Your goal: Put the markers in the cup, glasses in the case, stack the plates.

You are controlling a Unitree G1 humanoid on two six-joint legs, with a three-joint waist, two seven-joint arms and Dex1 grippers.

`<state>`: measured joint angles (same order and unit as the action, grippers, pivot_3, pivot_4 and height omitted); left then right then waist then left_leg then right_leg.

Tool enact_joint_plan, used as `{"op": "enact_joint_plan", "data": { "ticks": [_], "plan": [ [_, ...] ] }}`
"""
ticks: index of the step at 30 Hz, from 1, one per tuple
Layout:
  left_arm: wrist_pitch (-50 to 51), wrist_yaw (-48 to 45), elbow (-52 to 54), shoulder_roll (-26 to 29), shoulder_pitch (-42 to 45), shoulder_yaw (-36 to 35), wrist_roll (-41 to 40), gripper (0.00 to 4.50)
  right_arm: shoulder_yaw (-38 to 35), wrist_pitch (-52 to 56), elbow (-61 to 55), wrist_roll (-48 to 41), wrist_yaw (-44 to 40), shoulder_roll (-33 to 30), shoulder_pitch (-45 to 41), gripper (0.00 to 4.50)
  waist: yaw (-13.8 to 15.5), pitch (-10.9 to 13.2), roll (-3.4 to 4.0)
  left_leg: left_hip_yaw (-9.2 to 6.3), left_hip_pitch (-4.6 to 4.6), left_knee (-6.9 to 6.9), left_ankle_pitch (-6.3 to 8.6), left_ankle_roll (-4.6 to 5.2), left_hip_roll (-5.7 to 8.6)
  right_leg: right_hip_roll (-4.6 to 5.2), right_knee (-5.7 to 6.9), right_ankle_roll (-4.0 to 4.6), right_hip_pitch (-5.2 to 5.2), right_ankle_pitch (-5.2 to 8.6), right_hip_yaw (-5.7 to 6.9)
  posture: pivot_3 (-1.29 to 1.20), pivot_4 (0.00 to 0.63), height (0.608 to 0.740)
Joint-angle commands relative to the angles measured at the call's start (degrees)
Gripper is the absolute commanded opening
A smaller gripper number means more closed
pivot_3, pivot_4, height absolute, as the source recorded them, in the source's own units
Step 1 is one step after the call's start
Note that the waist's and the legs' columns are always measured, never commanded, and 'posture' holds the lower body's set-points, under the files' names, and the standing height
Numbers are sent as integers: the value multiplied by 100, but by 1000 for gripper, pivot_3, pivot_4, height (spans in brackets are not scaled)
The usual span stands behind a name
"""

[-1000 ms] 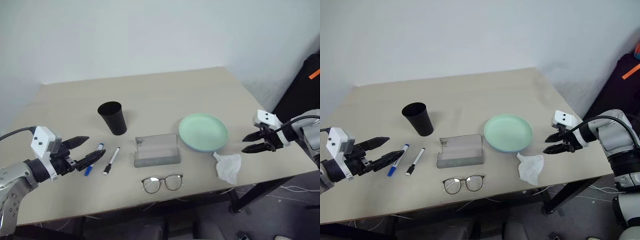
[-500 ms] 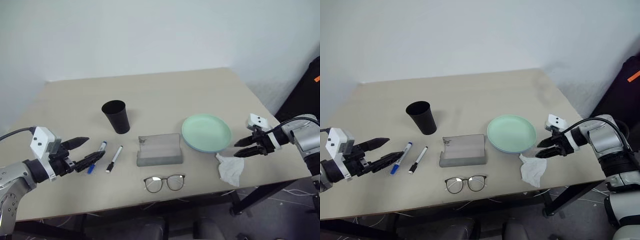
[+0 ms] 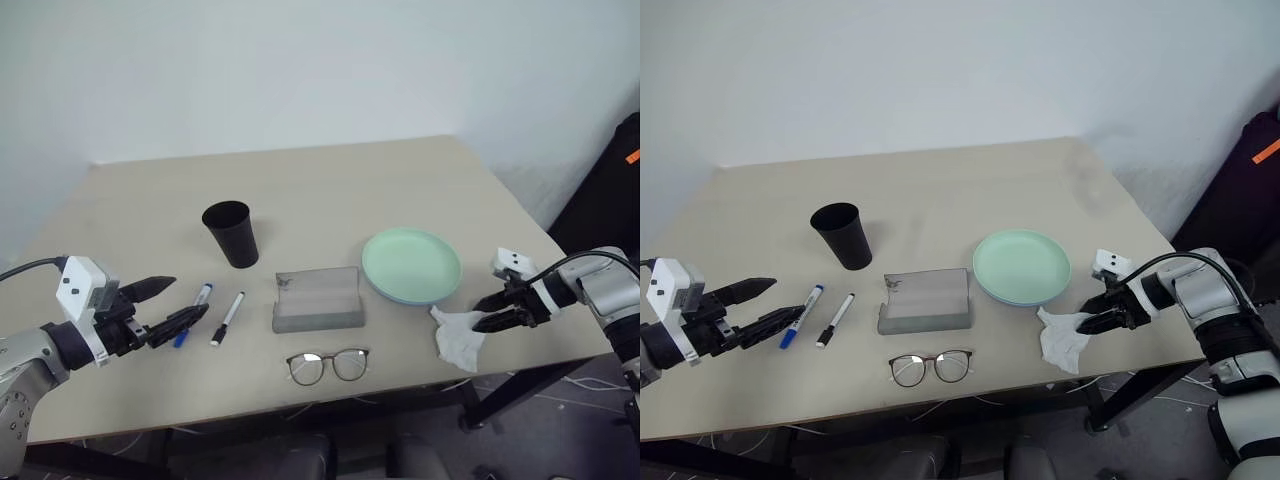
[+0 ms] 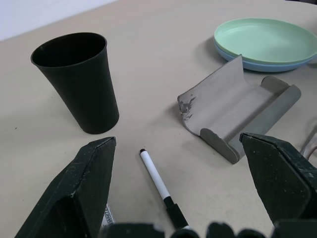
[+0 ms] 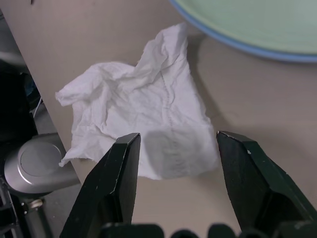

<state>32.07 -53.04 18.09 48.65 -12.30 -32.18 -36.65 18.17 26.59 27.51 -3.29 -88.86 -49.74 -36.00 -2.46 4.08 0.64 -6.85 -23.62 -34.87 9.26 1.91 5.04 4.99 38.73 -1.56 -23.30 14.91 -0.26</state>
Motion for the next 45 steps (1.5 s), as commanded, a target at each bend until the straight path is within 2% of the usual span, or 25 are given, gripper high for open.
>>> {"op": "enact_joint_plan", "data": {
  "ticks": [1,4,10,17,24,26,29,33,45],
  "plan": [
    [-23,10,121,68,93,-152,-57,4272,-74,43,-195,-43,4,31,-19,2641,0,0,0,0,0,0,0,0,0,0,0,0,0,0,0,0,0,740],
    [-12,19,124,73,124,-134,-66,4272,-84,83,-325,-67,-15,40,59,2075,-2,0,0,0,0,0,0,0,0,-1,0,0,-1,0,-1,0,0,740],
    [-9,27,126,68,170,-97,-53,4272,-66,106,-429,-12,79,74,92,30,-1,0,0,0,0,0,0,0,0,0,0,0,0,0,0,0,0,740],
    [-12,22,98,81,241,-64,-23,4272,-93,-27,-628,-91,-98,65,-98,30,-1,0,0,0,0,0,0,0,0,0,0,0,0,0,0,0,0,740],
    [-9,18,74,80,302,-21,-2,4272,-492,600,-701,-758,-322,356,-980,30,-29,0,0,0,1,0,0,0,-3,-3,1,0,-2,0,-1,0,0,740],
    [-16,20,70,74,317,-4,5,4272,-770,774,-253,-923,42,723,-1642,30,-34,0,0,-1,1,1,0,0,-3,-3,1,0,-4,-1,1,0,0,740],
    [-19,42,77,53,361,43,10,4272,-939,886,881,-647,1113,1306,-2530,30,-36,0,0,-2,2,1,0,0,-3,-6,3,9,-7,-9,3,0,0,740],
    [-16,84,125,22,395,99,15,4272,-857,576,2057,-195,2075,1719,-2971,30,38,-21,-35,-11,7,6,-1,-1,0,-8,-2,9,-3,-9,23,0,0,740],
    [-4,119,202,21,270,20,-38,4272,-439,-103,2928,586,2213,1835,-2810,30,81,-20,-29,4,12,16,-2,-1,0,-19,0,6,-11,-13,21,0,0,740]
  ]
}}
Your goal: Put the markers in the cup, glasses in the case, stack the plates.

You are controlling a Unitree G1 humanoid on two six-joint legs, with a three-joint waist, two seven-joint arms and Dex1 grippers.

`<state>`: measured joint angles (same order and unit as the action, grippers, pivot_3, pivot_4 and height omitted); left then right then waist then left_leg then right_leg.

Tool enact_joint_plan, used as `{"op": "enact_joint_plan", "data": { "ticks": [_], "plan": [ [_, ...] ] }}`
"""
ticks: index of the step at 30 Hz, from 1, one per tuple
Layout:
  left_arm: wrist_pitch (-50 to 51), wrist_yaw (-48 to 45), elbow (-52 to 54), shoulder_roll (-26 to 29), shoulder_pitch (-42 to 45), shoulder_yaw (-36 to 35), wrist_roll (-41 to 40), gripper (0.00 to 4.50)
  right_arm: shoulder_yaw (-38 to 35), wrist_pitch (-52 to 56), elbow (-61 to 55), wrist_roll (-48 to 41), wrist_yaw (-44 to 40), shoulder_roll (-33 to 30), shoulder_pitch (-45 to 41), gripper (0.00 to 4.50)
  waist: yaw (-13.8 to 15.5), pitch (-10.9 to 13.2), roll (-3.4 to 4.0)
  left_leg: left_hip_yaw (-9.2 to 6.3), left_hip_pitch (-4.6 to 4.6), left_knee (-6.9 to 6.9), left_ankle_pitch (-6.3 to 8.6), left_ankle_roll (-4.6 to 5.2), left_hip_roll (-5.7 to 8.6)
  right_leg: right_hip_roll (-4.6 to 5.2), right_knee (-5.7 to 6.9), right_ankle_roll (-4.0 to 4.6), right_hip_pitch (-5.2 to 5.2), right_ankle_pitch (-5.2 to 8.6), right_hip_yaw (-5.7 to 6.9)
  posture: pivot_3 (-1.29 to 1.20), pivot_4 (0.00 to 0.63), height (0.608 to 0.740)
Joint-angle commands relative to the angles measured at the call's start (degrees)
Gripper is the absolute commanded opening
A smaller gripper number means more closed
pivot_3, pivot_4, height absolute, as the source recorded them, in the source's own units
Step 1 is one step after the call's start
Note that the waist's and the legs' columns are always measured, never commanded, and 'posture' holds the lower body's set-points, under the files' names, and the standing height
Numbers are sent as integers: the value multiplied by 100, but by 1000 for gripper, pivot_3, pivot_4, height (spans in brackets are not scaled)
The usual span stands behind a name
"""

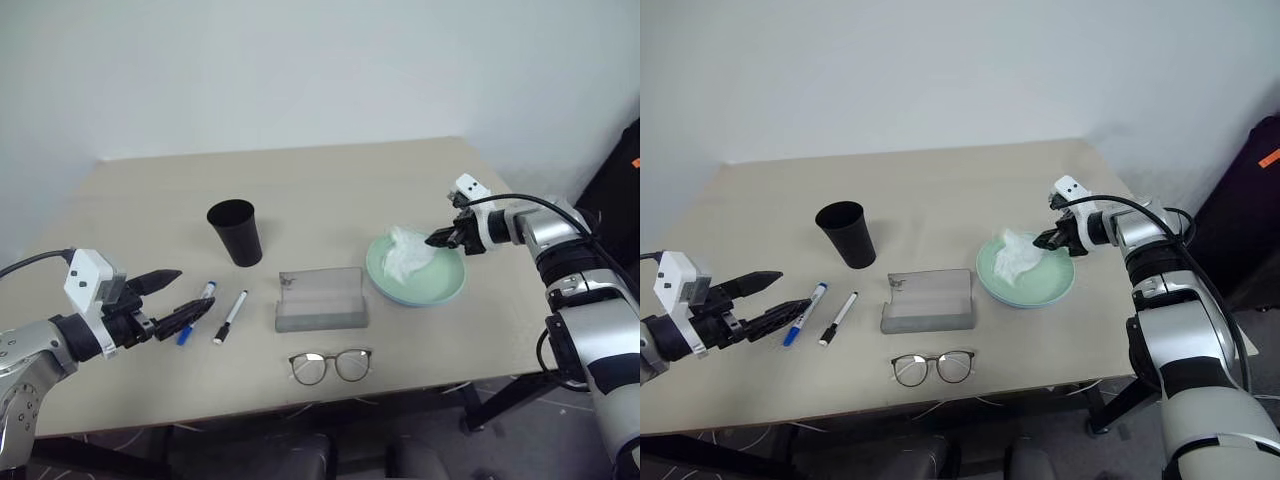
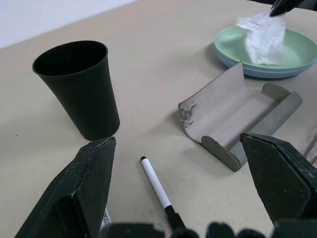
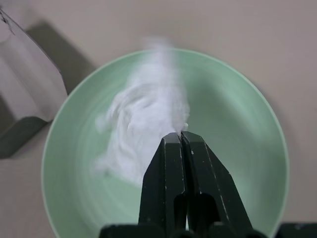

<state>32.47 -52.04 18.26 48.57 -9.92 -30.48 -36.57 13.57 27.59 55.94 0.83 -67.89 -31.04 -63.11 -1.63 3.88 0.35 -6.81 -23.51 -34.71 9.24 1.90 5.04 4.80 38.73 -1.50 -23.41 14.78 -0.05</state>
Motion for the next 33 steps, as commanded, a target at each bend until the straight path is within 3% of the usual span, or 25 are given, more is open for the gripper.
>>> {"op": "enact_joint_plan", "data": {
  "ticks": [1,4,7,13,22,27,33],
  "plan": [
    [-42,20,188,31,31,-148,-50,4272,28,-235,160,229,165,-28,-103,30,-3,0,0,0,0,0,0,0,0,0,1,4,-1,0,0,0,0,740],
    [-26,32,201,39,76,-100,-65,4272,47,-325,343,349,241,-6,-128,30,-2,0,0,0,1,-1,0,0,2,0,1,6,1,0,0,0,0,740],
    [-20,13,205,52,117,-29,-70,4272,23,-429,416,410,280,17,-165,581,-2,0,0,1,1,-1,0,0,2,0,1,4,0,0,-1,0,0,740],
    [-60,-136,330,49,132,354,-20,4272,-86,-846,32,250,-373,-126,-268,2621,-1,0,1,2,1,-2,-1,0,4,1,1,2,1,-2,-1,0,0,740],
    [21,-310,499,47,755,1463,18,4272,-93,-910,-2218,-642,-2372,-602,152,2621,18,1,3,-3,0,-5,0,0,2,1,0,-8,5,-5,7,0,0,740],
    [-86,-874,122,182,1481,2382,325,4272,22,-717,-2823,-792,-2461,-596,272,2621,25,0,2,-3,1,-13,0,0,2,1,3,-6,11,-5,8,0,0,740],
    [-434,-1461,-726,-98,2419,3456,871,4272,185,-636,-3145,-886,-2461,-623,449,2621,35,0,1,-2,1,-16,-1,1,4,0,4,-14,10,-13,8,0,0,740]
  ]
}}
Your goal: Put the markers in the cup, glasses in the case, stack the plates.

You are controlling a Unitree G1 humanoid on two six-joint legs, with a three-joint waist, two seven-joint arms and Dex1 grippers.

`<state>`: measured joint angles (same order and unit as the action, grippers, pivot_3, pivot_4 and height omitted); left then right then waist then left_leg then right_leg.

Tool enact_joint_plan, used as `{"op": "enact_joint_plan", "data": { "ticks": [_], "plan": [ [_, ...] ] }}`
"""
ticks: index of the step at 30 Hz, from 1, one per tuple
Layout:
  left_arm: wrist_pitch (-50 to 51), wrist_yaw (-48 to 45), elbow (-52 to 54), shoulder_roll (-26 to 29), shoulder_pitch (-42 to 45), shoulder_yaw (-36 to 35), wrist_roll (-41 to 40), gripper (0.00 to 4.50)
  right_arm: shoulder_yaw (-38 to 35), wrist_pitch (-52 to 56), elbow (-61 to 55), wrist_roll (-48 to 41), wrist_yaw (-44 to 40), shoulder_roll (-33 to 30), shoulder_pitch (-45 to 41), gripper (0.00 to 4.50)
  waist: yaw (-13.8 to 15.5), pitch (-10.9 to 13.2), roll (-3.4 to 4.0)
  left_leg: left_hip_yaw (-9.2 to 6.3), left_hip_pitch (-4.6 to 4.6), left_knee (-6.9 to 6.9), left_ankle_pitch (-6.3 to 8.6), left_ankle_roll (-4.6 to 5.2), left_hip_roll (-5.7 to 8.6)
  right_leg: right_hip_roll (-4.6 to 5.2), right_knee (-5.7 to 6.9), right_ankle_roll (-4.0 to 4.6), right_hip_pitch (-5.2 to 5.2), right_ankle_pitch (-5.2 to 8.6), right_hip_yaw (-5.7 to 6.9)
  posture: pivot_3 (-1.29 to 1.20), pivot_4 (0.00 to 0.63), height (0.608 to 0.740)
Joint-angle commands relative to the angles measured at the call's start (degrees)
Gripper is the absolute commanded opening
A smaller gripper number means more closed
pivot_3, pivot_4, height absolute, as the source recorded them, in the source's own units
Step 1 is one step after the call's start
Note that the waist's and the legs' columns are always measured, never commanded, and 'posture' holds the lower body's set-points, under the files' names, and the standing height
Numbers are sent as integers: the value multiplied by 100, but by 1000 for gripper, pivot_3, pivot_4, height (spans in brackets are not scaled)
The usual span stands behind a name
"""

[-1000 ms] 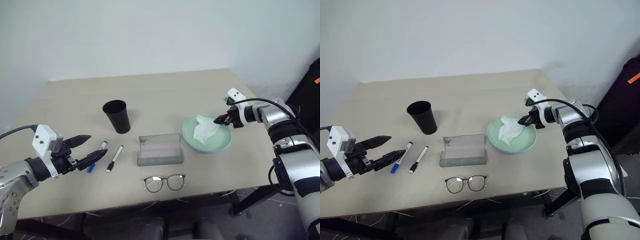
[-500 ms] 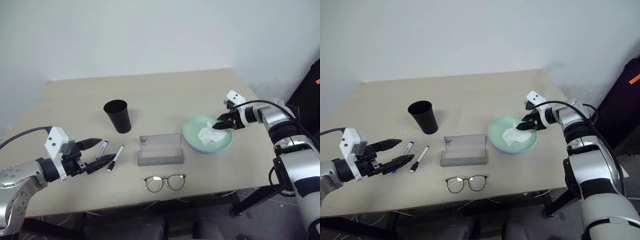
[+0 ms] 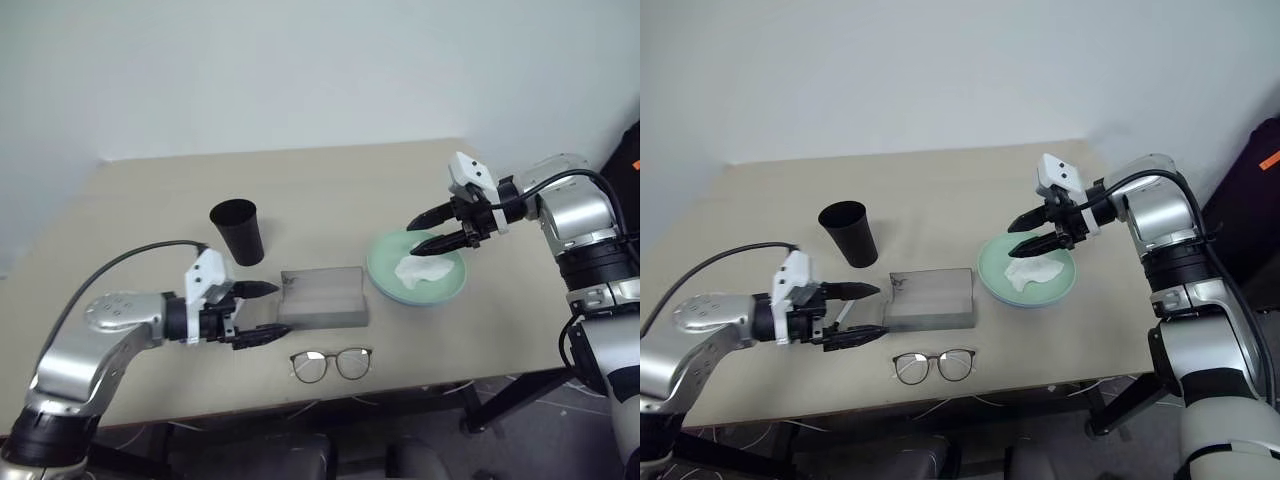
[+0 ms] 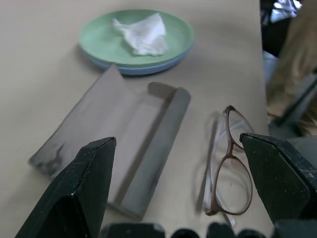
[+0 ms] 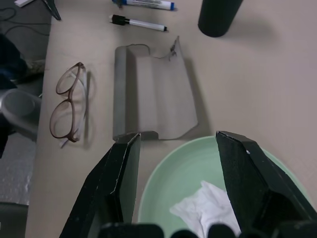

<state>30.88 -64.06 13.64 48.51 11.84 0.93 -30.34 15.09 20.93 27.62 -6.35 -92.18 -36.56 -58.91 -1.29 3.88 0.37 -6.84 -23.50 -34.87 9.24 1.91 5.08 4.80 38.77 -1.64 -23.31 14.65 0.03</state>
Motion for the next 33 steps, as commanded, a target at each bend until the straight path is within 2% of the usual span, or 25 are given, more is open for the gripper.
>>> {"op": "enact_joint_plan", "data": {
  "ticks": [1,7,15,33],
  "plan": [
    [-327,-314,-385,-185,351,458,317,4272,72,31,-393,-196,-32,-101,79,2621,1,-1,-1,0,-2,1,0,0,0,0,-2,-1,-1,0,0,0,0,740],
    [-630,-638,-759,-494,812,1078,762,4272,317,-100,-818,-143,-32,-324,353,2621,3,0,-4,1,-8,-1,0,1,2,3,-4,-5,-2,-1,-1,0,0,740],
    [-981,-1040,-615,-503,1031,1563,1234,4272,434,-347,-1080,-8,-2,-459,625,2621,1,0,-5,-1,-6,-4,0,1,1,3,-3,-5,0,-1,0,0,0,740],
    [-1472,-961,-746,-1040,1086,2167,2011,4272,366,-104,-1377,-59,216,-461,810,2621,8,0,-6,-6,-7,-14,-1,2,1,2,-3,-9,7,-3,3,0,0,740]
  ]
}}
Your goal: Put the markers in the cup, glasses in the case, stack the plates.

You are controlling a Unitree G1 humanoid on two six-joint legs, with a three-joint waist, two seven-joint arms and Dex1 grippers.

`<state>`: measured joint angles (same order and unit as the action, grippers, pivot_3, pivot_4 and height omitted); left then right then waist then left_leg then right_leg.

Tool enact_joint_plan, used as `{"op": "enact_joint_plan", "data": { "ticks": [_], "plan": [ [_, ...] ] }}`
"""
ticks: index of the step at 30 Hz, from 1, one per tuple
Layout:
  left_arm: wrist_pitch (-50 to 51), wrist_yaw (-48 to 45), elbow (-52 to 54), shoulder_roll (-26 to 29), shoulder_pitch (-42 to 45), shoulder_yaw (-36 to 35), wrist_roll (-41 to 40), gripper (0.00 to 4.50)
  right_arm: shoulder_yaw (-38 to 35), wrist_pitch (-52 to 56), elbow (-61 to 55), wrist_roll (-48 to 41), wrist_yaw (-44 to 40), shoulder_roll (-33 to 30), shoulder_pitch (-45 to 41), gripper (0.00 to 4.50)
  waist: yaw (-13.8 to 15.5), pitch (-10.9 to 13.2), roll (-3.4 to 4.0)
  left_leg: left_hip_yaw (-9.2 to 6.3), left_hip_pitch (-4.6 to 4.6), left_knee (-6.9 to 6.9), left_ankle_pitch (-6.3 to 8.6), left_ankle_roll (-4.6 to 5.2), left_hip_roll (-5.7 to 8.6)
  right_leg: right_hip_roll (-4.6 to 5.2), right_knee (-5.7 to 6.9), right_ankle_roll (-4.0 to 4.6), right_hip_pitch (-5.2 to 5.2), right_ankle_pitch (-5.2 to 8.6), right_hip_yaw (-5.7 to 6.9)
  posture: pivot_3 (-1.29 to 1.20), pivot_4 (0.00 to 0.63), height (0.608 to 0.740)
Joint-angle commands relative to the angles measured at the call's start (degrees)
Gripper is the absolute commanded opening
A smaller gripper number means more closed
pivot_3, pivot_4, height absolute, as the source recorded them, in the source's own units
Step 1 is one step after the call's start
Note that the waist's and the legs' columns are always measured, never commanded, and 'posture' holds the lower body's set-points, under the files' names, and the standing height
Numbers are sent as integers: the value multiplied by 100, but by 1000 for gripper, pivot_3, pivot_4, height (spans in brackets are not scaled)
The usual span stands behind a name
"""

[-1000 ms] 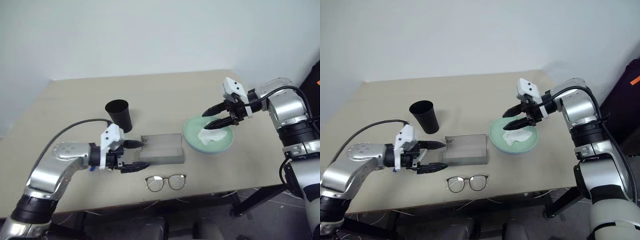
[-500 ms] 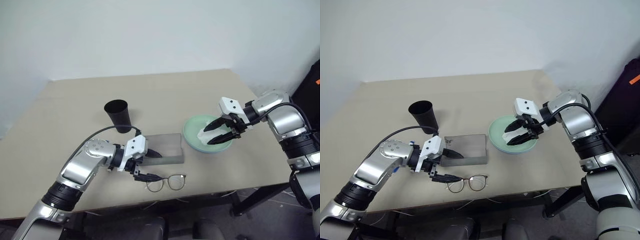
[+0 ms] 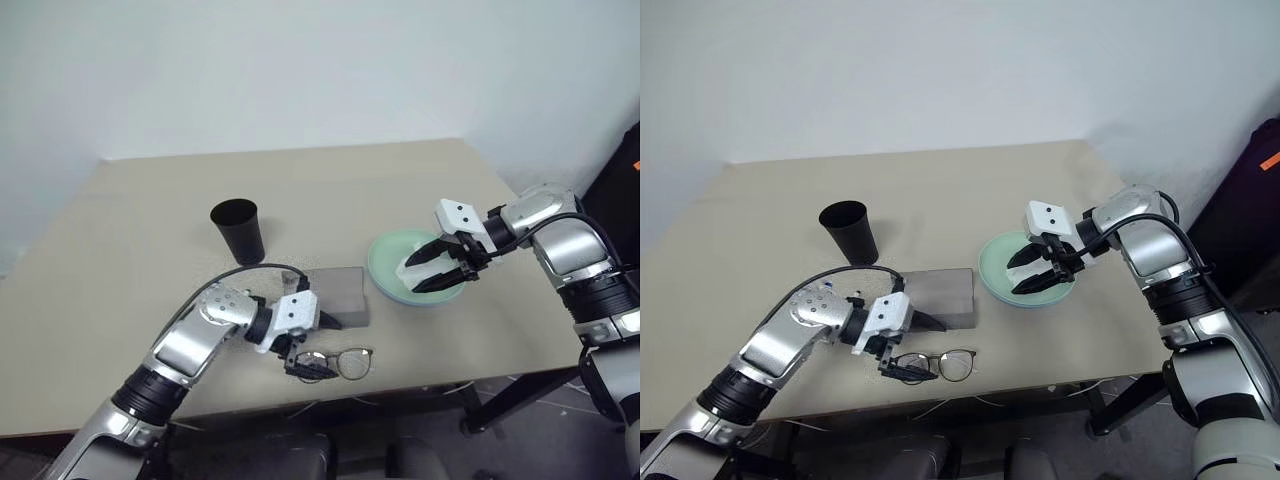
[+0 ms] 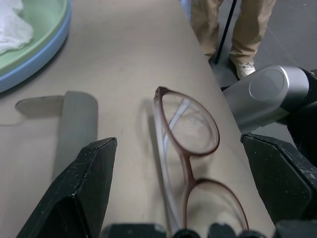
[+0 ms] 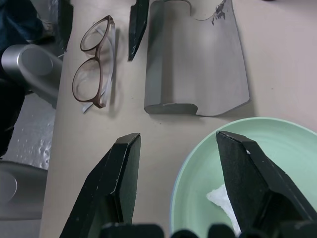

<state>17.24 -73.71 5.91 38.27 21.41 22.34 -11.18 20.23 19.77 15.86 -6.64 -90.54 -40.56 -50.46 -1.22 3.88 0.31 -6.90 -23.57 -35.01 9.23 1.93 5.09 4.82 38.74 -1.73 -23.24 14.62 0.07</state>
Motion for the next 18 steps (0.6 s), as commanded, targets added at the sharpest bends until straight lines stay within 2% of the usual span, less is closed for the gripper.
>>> {"op": "enact_joint_plan", "data": {
  "ticks": [1,2,3,15,18],
  "plan": [
    [-106,-1,30,-37,130,49,118,4272,-146,9,-194,-25,59,-64,-29,2621,-2,0,0,0,0,0,0,0,0,0,0,0,0,0,1,0,0,740],
    [-95,1,44,-54,130,61,132,4272,-144,15,-201,-23,65,-69,-22,2621,-3,0,0,0,0,0,0,0,0,0,0,0,0,0,0,0,0,740],
    [-82,2,54,-71,134,66,145,3886,-143,20,-207,-22,69,-72,-17,2668,-1,0,0,0,0,-1,0,0,0,-1,1,0,1,0,0,0,0,740],
    [-11,-71,42,-99,179,171,272,3886,-144,56,-214,-17,153,-63,9,2668,0,0,0,-2,0,-7,0,1,0,0,0,-4,5,-2,3,0,0,740],
    [-9,-103,40,-81,184,190,270,3295,-146,70,-225,-22,174,-60,18,2668,-1,0,0,-2,0,-7,0,1,0,0,1,-3,5,-2,3,0,0,740]
  ]
}}
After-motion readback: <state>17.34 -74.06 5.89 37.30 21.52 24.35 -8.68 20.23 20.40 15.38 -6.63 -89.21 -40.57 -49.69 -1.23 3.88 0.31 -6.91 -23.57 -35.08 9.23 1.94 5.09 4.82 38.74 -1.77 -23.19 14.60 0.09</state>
